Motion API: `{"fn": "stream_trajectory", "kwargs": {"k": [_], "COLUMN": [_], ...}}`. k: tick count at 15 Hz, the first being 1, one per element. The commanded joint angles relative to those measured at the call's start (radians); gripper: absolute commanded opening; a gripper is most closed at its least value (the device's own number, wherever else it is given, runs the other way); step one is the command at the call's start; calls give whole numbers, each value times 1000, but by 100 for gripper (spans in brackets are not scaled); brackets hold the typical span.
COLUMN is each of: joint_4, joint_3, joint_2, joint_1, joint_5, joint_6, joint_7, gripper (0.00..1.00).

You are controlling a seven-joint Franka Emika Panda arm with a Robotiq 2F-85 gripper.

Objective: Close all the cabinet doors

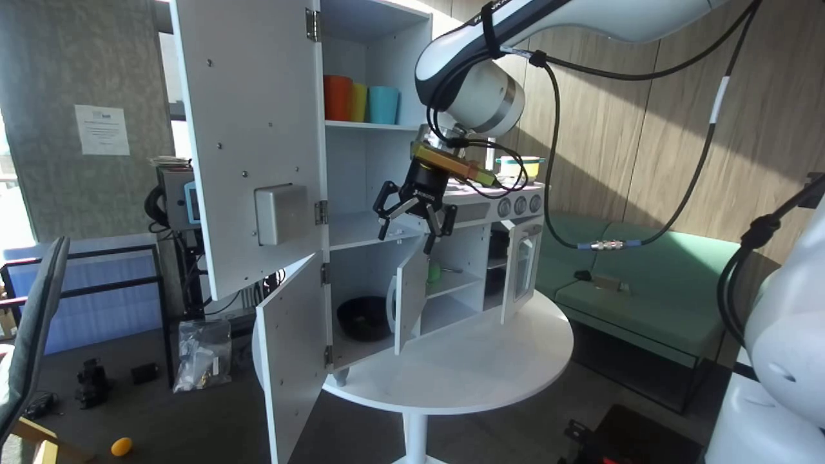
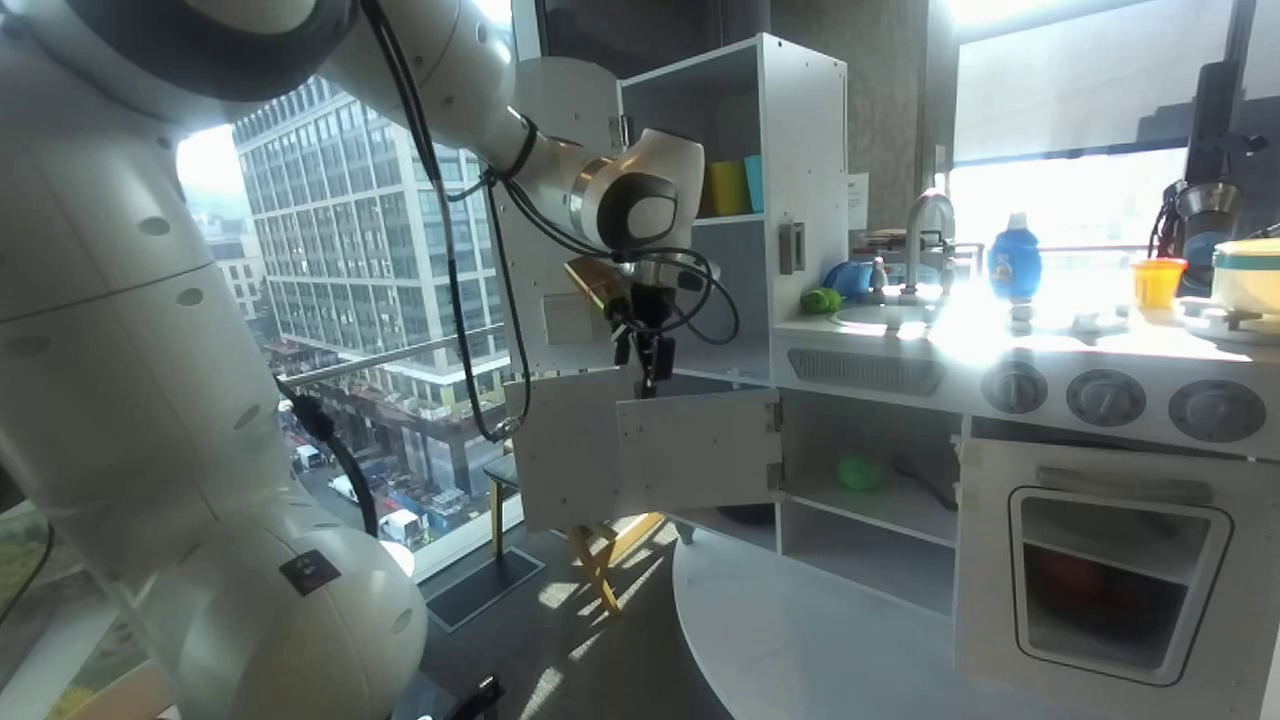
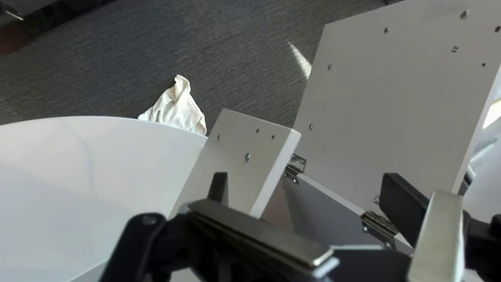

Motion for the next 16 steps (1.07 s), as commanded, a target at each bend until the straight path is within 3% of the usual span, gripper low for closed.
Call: {"fn": "stream_trajectory", "kwargs": {"k": [1,5,8,12,16], "joint_4": [-46,-127,-213,-289,-342], "joint_3": [15,40,72,121,150], "joint_2": [-6,-8,-37,-61,-98], "joint_1": [3,-4,-21,-77,-142], "joint_5": [5,-70,-204,-449,-658], "joint_6": [189,404,537,603,579], "joint_7": [88,207,337,567,774], "gripper": [100,100,100,100,100]}}
